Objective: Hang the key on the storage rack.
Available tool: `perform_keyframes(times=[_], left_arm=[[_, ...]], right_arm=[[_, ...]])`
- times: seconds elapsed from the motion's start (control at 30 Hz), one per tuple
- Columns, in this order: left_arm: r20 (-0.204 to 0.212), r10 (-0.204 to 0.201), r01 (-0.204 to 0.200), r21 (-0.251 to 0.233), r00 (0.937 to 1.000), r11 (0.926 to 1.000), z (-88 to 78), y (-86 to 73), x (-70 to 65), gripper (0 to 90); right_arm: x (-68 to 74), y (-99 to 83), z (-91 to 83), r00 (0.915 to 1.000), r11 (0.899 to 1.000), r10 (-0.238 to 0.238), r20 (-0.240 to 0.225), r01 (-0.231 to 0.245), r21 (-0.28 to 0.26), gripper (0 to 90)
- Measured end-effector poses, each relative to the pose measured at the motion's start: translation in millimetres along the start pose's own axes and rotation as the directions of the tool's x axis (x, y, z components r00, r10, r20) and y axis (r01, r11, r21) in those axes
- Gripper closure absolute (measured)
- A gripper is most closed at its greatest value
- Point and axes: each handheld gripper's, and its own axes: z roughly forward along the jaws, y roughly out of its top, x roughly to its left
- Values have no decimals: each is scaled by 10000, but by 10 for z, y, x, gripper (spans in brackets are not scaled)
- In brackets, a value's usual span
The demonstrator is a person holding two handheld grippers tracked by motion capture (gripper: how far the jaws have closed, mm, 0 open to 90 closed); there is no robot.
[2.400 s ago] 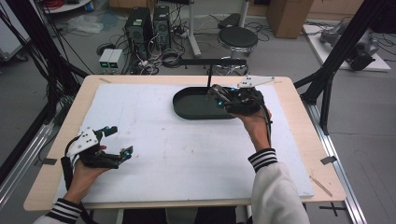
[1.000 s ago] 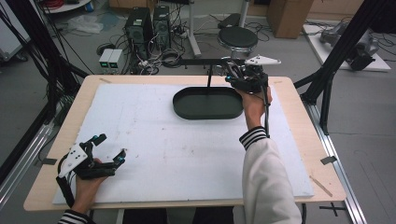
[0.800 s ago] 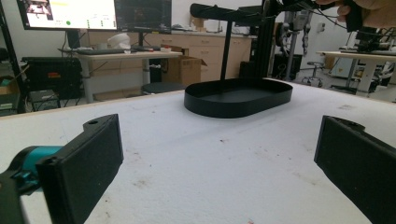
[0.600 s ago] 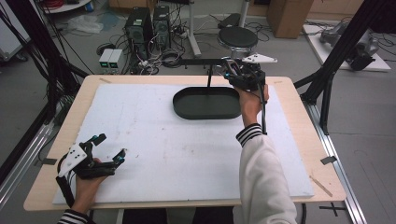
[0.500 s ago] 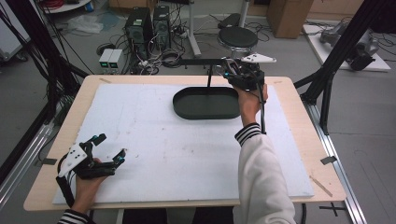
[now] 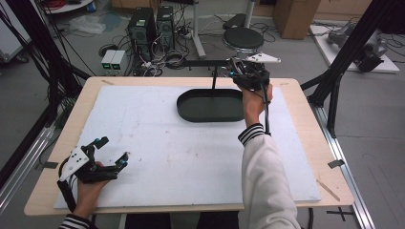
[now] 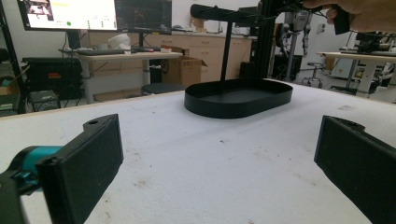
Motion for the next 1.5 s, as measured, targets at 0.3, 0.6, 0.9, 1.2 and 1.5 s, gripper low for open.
perform_keyframes(times=[0.3,0.6,0.9,1.2,1.5], left_arm=[[-13,8,-8,-41,10000,10000,-1,-2,-4,17],[-21,55,-55,-16,10000,10000,-5,-2,-6,17],[-23,79,-79,-43,10000,10000,-5,-3,-7,17],[6,60,-60,-83,10000,9999,-7,-3,-6,17],[10,91,-90,-37,10000,10000,-11,-3,-8,17]], right_arm=[[-63,-26,7,9995,9996,269,134,-269,-2,483],[-17,5,-35,10000,10000,71,-3,-71,-13,483],[39,17,-18,9999,10000,-62,-145,62,-15,483],[36,19,78,9999,10000,66,-157,-67,-54,483],[-37,5,188,9997,9997,212,93,-213,109,483]])
